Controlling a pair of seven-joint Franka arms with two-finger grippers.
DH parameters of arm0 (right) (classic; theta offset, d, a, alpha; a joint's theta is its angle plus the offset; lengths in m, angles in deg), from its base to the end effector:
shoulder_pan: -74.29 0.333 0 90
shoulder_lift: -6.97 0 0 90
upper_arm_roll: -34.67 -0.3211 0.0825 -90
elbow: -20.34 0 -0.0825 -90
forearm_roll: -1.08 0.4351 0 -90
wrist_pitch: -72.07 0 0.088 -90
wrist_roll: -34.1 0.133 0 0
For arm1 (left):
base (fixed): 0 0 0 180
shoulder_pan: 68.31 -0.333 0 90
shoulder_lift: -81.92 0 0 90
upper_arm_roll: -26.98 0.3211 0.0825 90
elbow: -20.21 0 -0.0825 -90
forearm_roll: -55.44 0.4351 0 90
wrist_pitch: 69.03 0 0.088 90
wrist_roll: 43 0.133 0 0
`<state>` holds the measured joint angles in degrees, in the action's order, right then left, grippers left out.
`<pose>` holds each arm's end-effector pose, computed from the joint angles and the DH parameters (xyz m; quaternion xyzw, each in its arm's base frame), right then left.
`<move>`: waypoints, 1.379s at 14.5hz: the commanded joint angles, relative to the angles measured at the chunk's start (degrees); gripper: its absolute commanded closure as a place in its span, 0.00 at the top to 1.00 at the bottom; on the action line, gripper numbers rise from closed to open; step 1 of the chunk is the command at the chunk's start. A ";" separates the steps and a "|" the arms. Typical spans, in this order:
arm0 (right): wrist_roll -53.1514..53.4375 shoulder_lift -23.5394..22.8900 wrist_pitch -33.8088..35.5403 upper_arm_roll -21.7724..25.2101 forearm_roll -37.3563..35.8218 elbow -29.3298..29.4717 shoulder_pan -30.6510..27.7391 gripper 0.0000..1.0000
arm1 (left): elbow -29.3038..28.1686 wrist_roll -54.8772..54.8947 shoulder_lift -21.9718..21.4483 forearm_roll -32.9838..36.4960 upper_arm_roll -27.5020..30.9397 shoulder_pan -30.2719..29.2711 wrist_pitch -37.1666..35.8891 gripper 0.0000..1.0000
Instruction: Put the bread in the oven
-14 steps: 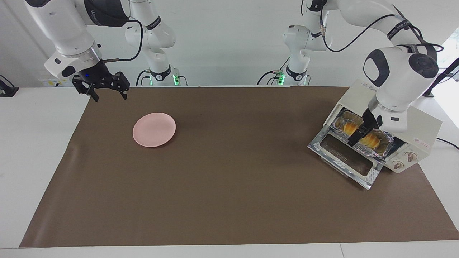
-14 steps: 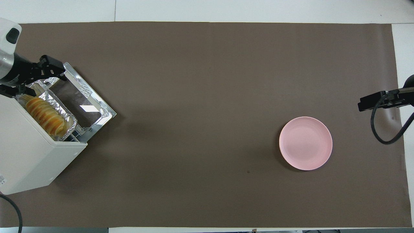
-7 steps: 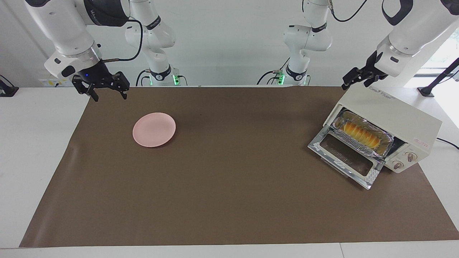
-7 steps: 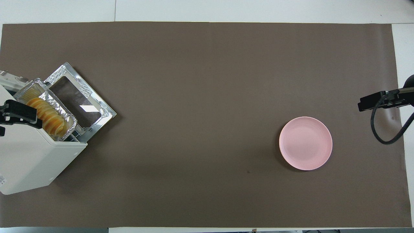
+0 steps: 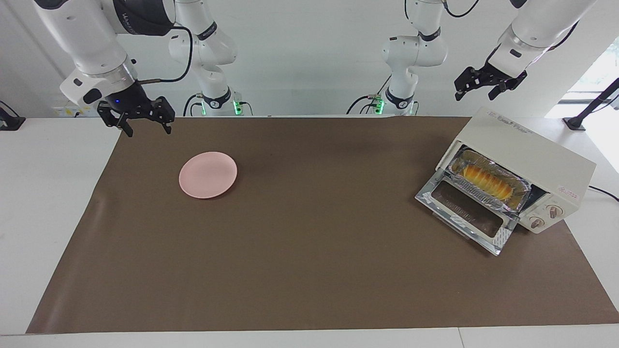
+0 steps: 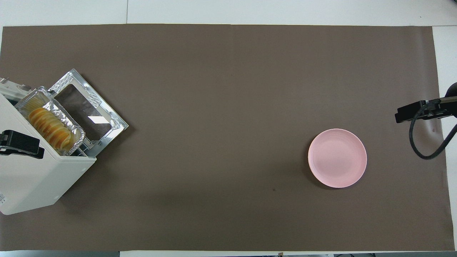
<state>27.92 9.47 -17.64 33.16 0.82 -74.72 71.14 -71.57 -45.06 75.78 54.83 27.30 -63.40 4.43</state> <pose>0.5878 -0.0172 0.5832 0.9989 0.0396 -0.0250 0.0011 0.5314 -0.0441 0.6279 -0.9941 0.0230 0.1062 0.0006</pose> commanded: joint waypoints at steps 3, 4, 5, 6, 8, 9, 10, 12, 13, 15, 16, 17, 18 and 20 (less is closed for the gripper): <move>-0.76 1.10 -0.20 -0.60 0.78 -1.01 -0.98 1.00 | -3.91 0.92 -0.10 0.52 -2.17 -2.72 4.74 1.00; -0.76 1.02 -0.20 -0.60 0.78 -1.01 -0.98 1.00 | -5.50 1.18 -0.80 0.52 -2.25 -3.06 8.85 1.00; -0.76 1.02 -0.20 -0.60 0.78 -1.01 -0.98 1.00 | -5.69 1.18 -0.29 0.44 -2.25 -3.07 10.02 1.00; -0.76 1.02 -0.20 -0.60 0.78 -1.01 -0.98 1.00 | -5.78 1.09 -0.20 0.44 -2.25 -3.07 9.94 1.00; -0.76 1.02 -0.20 -0.60 0.78 -1.01 -0.98 1.00 | -4.38 1.00 0.85 0.09 -1.91 -3.33 9.16 1.00; -0.76 1.02 -0.20 -0.60 0.78 -1.01 -0.98 1.00 | -3.24 1.00 1.99 -0.26 -1.82 -3.51 8.28 1.00; -0.76 1.02 -0.20 -0.60 0.78 -1.01 -0.98 1.00 | -1.84 0.83 2.87 -0.27 -1.81 -3.94 7.05 1.00; -0.76 1.02 -0.20 -0.60 0.78 -1.01 -0.98 1.00 | -1.38 0.30 2.88 -0.18 -1.99 -3.51 6.86 1.00; -0.76 1.02 -0.20 -0.60 0.78 -1.01 -0.98 1.00 | -1.29 0.39 2.71 -0.18 -2.08 -3.59 6.87 1.00; -0.76 1.02 -0.20 -0.60 0.78 -1.01 -0.98 1.00 | -1.21 0.39 2.62 0.08 -1.99 -3.24 6.25 1.00; -0.76 1.02 -0.20 -0.60 0.78 -1.01 -0.98 1.00 | -0.77 0.56 2.70 0.00 -2.08 -3.24 6.95 1.00; -0.76 1.02 -0.20 -0.60 0.78 -1.01 -0.98 1.00 | -0.51 0.74 2.88 -0.18 -2.17 -3.16 7.65 1.00; -0.76 1.10 -0.20 -0.60 0.78 -1.01 -0.98 1.00 | -0.94 0.74 2.71 -0.18 -2.17 -2.98 8.88 1.00; -0.76 1.02 -0.20 -0.60 0.78 -1.01 -0.98 1.00 | -0.77 0.57 2.79 -0.27 -2.34 -2.89 8.80 1.00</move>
<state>27.92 9.47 -17.64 33.16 0.82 -74.72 71.14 -73.38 -44.88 77.93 54.76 25.21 -66.32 12.81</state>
